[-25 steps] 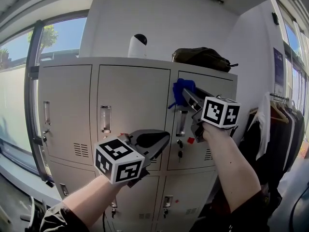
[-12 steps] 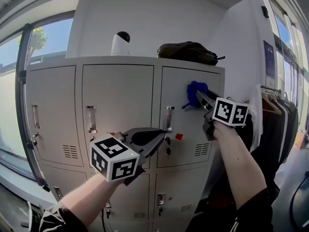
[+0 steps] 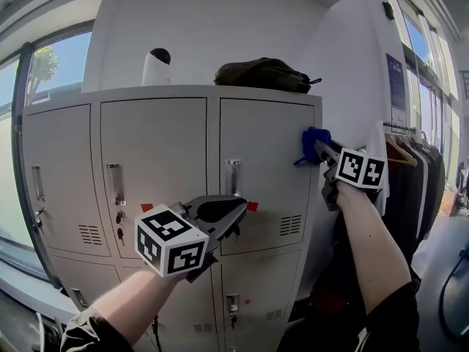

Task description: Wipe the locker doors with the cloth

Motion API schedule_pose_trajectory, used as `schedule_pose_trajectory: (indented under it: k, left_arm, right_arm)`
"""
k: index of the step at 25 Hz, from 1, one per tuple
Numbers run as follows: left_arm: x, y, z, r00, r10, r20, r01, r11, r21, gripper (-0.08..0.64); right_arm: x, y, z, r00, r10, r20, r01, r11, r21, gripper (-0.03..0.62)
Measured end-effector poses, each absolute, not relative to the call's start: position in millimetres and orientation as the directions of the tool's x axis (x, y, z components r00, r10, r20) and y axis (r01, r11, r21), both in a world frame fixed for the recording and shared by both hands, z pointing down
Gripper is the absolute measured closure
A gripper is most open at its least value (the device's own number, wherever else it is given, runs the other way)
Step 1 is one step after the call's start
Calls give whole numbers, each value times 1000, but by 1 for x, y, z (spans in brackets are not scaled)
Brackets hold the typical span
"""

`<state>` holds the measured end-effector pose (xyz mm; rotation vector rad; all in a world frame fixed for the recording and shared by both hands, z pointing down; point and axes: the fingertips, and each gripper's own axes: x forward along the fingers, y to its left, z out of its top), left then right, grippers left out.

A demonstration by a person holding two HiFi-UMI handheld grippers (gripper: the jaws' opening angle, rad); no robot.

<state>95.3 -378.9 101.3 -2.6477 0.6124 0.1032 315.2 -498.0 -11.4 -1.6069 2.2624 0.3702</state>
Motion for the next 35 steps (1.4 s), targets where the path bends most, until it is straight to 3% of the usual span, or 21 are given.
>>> schedule_pose_trajectory:
  k: [5,13,21,28,35]
  left_arm:
    - [98,-376,103,902,-400,-164,-432,-817,-382,552]
    - [78,-365,101,893,-417,-173,-451,-807,-382,554]
    - [56,-348,95,884,-430,-185,-468,-791,-394,552]
    - [47,-343,92,879,-436,-193,-476,-785,-396,552]
    - [57,-341,92,886,-423,-188,-462,-791,-402,552]
  right_arm:
    - [296,-483,-12,-338,-836,-432,-935,352,51,439]
    - [173,-450,-13,-544,-722,-428,-833,526,171,439]
    - [99,-467,6,-619,-692,-371,-777,609,159,439]
    - [99,-474,9,-608,-705,-365,-787,596,159,439]
    - [151,-482,12,-541,-752,-378,-834,538,124,439]
